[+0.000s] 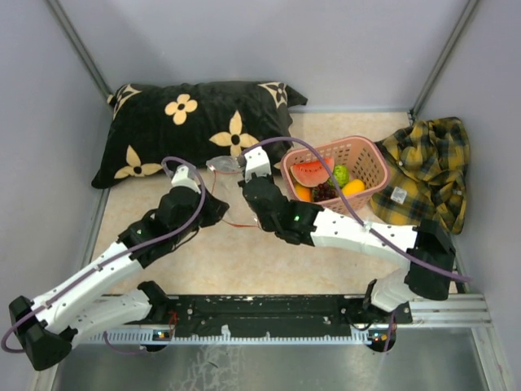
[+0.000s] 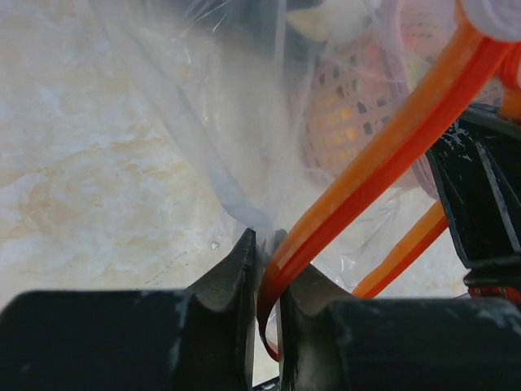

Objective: Place the food in the zip-top bag and seal the zipper
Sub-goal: Open the zipper of the food storage bag.

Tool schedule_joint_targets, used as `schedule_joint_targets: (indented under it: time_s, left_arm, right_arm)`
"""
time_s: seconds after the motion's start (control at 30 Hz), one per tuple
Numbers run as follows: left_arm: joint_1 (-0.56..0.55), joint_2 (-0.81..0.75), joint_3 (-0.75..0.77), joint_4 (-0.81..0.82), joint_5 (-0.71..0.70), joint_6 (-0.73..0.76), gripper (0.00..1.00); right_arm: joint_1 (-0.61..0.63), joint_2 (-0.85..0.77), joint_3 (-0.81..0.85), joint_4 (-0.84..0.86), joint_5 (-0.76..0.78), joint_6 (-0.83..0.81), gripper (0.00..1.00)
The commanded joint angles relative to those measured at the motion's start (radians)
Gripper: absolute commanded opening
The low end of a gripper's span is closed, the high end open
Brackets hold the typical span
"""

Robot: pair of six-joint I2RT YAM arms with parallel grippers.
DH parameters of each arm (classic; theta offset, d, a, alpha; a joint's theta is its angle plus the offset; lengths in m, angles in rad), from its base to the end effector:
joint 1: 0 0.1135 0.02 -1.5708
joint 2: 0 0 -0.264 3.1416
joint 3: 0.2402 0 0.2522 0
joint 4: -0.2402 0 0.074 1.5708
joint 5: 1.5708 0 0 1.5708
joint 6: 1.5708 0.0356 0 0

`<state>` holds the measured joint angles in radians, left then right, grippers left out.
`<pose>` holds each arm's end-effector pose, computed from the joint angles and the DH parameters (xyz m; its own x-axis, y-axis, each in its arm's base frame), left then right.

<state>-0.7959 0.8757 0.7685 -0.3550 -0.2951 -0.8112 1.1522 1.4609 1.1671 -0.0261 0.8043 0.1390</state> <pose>0.1457 -0.1340 0.3015 -0.5785 -0.4008 -0.7104 0.1191 0.8201 -0.5597 0.1602 0.2971 0.3314 -0.1759 -0.1589 -0.9715 -0.3346 0.9378 -0.0928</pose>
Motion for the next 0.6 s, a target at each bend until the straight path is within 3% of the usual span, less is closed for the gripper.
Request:
schedule_joint_targets:
  time_s: [0.0,0.2,0.47,0.57]
  left_arm:
    - [0.003,-0.01,0.08,-0.09,-0.06,0.065,0.16]
    - [0.003,0.058,0.234,-0.29,-0.165,0.15,0.05]
    - [0.006,0.177,0.411,-0.405,-0.226,0.299,0.0]
    - [0.007,0.247,0.472,-0.415,-0.179,0.367,0.0]
  right_arm:
    - [-0.063,-0.035,0.017,-0.04,-0.069,0.092,0.0]
    - [-0.108,-0.041,0.003,-0.097,-0.118,0.114,0.0]
    - [-0.155,-0.053,-0.031,-0.142,-0.212,0.155,0.0]
    - [-0.155,-0.084,-0.046,-0.119,-0.254,0.148,0.08]
